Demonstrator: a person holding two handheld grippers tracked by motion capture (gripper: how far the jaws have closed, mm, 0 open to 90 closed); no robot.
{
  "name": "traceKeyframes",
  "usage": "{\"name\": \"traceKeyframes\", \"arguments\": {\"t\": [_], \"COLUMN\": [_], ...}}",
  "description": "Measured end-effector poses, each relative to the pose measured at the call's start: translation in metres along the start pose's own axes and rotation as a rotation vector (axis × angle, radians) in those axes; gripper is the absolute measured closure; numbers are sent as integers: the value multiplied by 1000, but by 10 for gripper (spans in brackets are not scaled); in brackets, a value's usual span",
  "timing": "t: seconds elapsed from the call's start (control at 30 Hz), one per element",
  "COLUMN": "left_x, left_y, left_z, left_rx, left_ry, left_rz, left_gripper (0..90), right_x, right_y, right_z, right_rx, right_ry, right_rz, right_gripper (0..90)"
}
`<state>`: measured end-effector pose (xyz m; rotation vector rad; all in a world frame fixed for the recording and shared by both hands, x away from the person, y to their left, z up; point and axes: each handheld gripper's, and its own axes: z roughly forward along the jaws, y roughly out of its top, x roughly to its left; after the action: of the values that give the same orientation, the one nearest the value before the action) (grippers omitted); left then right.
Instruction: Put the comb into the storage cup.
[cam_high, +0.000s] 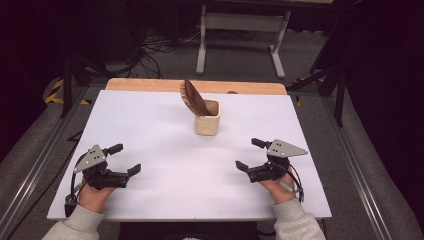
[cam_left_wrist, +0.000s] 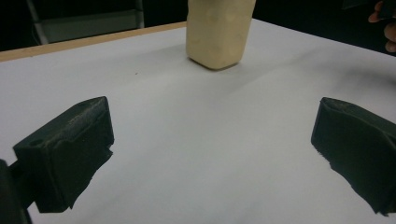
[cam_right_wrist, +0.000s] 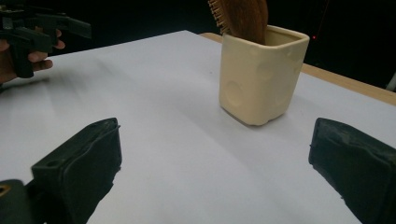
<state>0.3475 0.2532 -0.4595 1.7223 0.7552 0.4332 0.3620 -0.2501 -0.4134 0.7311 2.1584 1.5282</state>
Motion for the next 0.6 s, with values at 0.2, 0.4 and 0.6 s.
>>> {"name": "traceKeyframes", "arguments": {"t": [0.2,0.4,0.6], "left_x": [2,3,2], "left_y": [-8,-8,-5], "left_z": [4,4,1], "left_rx": [39,31,7], "left_ry": [11,16,10], "left_rz": [8,10,19], "left_gripper": [2,2,7], "right_x": [1,4,4], "right_y": [-12,-26,-28], "right_z": [1,1,1], "right_rx": [7,-25,-23], "right_ry": [16,29,27], "right_rz": [15,17,4], "right_gripper": [32,32,32]}}
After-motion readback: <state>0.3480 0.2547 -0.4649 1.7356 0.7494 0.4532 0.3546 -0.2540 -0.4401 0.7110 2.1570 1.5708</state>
